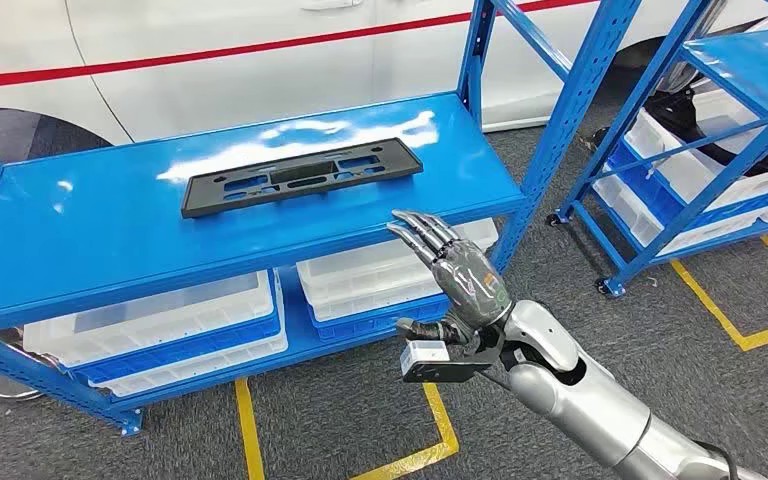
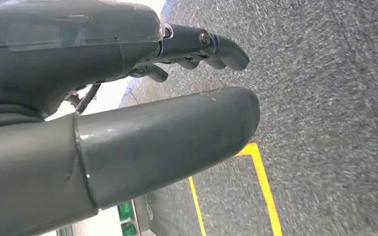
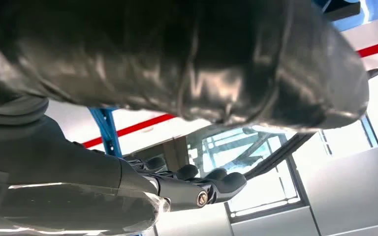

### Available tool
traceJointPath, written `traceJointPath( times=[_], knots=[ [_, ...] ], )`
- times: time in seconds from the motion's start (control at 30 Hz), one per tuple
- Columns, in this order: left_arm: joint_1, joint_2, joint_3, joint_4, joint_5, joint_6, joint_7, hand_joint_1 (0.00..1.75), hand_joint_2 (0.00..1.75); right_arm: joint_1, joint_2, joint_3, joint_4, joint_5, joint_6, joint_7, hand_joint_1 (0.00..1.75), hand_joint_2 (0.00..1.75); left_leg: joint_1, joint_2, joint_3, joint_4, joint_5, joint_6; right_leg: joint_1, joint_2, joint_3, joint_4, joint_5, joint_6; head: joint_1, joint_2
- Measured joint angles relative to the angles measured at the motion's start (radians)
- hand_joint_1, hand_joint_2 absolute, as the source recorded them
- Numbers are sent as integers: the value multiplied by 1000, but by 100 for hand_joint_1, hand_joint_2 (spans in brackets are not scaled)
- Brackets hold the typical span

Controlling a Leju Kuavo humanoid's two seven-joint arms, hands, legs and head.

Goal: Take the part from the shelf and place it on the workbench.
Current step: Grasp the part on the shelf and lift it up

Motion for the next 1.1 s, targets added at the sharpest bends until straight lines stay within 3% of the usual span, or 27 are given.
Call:
traceJointPath(
  times=[0.07,0.17,0.23,0.3,0.33,0.4,0.47,0.5,0.53,0.57,0.6,0.67,0.73,0.83,0.87,0.93,0.97,1.03,1.07,1.1],
  knots=[
    [1,0,0,0,0,0,0,0,0,0,0,0,0,0,0,0,0,0,1,-1,18,0,-13,-3,-1,-1,11,-60,39,-1,0,0],
    [2,-1,0,0,0,-1,0,0,0,1,0,1,1,0,1,0,0,0,2,-1,60,0,-51,-17,2,-6,47,-238,190,-9,0,0],
    [0,-1,0,0,1,-2,-1,0,0,2,0,2,3,0,2,0,0,0,0,-1,68,-4,-64,-28,8,-7,53,-284,241,-24,-1,0],
    [-3,-1,0,0,3,-2,-1,0,0,1,0,2,1,0,1,0,0,0,0,0,66,9,-56,-40,7,-3,65,-292,233,-40,-1,0],
    [-3,-1,0,0,4,-2,-1,0,0,0,1,2,0,0,1,0,0,0,0,0,52,43,-46,-45,6,-1,76,-298,227,-47,-1,0],
    [-5,-1,0,0,6,-2,-1,0,0,0,1,3,-1,0,0,0,0,0,2,1,-18,160,-44,-53,3,-2,104,-310,213,-58,-1,0],
    [-5,-1,0,0,7,-2,-2,0,0,-1,2,6,-1,-2,0,0,0,0,3,1,-103,271,-94,-58,3,-2,129,-315,195,-62,-2,0],
    [-3,-1,0,-1,8,-2,-2,0,0,-1,2,7,-1,-4,1,-1,0,0,3,1,-135,298,-123,-59,3,-2,141,-315,185,-62,-1,0],
    [-1,-1,0,-1,9,-2,-1,0,0,-1,2,8,-1,-7,1,-2,0,0,3,1,-155,298,-136,-58,4,0,155,-316,175,-62,-2,0],
    [0,-1,0,-1,9,-2,-1,0,0,-1,2,9,-1,-10,2,-4,0,0,3,1,-161,272,-126,-56,4,1,171,-316,164,-62,-2,0],
    [1,-1,0,-1,9,-2,-1,0,0,-1,2,11,-1,-13,2,-5,0,0,2,1,-155,222,-91,-52,5,2,186,-316,153,-61,-2,0],
    [4,1,0,-1,9,-2,-1,0,0,-2,3,13,0,-17,3,-5,0,0,-4,0,-131,95,21,-35,8,3,211,-315,130,-56,-1,0],
    [6,2,0,-1,9,-2,-1,0,0,-2,5,16,1,-18,4,-5,0,0,-11,-1,-116,25,80,-22,10,6,226,-314,112,-44,-1,0],
    [7,0,0,-3,9,-3,1,0,0,-2,8,20,1,-18,3,-5,0,0,-9,-2,-91,9,74,-9,10,8,236,-292,114,-24,-1,0],
    [8,0,0,-3,9,-2,3,0,0,-3,8,21,1,-18,2,-5,0,0,-7,-2,-77,3,73,-4,9,7,223,-262,113,-20,-1,0],
    [7,-2,0,-4,11,-1,6,0,0,-2,9,24,2,-18,1,-4,0,0,-4,-1,-57,-5,67,3,6,4,164,-161,86,-12,0,0],
    [6,-2,0,-4,12,-1,7,0,0,0,10,26,3,-18,1,-4,0,0,-4,-2,-50,-5,61,5,5,3,122,-105,58,-8,0,0],
    [7,-2,0,-3,14,0,7,0,0,8,11,29,4,-18,0,-3,0,0,-5,-4,-38,-4,46,6,3,3,59,-47,15,-1,-1,0],
    [8,-3,0,-3,13,0,7,0,0,13,11,30,4,-18,-1,-3,0,0,-5,-5,-29,-4,37,6,2,3,47,-58,22,0,-1,0],
    [9,-3,0,-3,11,0,7,0,0,16,12,31,4,-17,-1,-3,0,0,-5,-5,-18,-3,28,4,2,3,52,-102,59,-2,0,0]
  ],
)
